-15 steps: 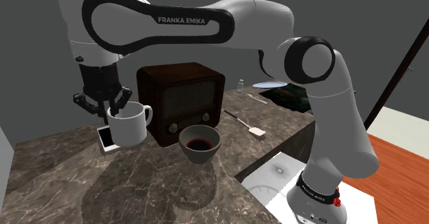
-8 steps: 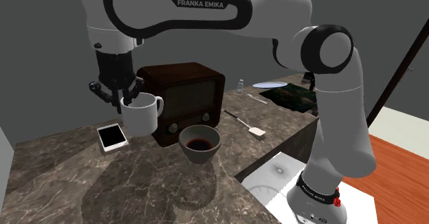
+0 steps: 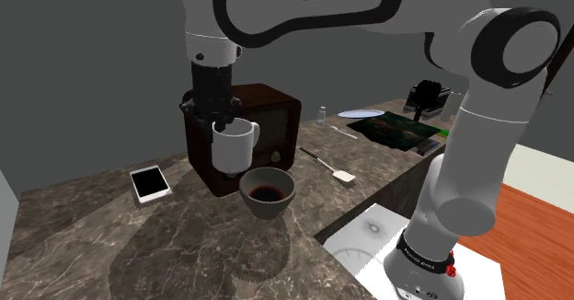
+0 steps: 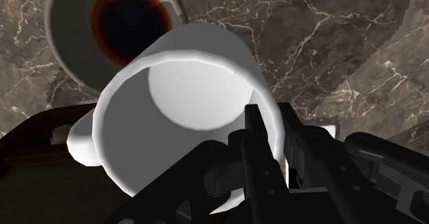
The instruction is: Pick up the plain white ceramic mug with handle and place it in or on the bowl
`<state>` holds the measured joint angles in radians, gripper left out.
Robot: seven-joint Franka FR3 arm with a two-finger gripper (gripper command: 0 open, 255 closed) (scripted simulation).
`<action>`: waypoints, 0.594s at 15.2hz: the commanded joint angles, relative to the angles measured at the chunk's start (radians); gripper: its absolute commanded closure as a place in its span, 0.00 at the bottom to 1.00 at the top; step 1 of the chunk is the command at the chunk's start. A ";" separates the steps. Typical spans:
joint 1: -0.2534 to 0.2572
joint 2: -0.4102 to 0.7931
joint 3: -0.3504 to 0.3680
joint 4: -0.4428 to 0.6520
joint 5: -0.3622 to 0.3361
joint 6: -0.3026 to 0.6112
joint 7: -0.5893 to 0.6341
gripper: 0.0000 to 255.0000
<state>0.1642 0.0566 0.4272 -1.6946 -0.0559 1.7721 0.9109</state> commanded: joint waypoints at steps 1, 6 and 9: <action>-0.028 -0.085 -0.020 -0.086 0.038 0.011 -0.053 1.00; -0.061 -0.272 -0.082 -0.258 0.103 0.008 -0.168 1.00; -0.066 -0.325 -0.104 -0.331 0.117 0.029 -0.201 1.00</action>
<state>0.0990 -0.2586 0.3275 -2.0088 0.0578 1.7944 0.7166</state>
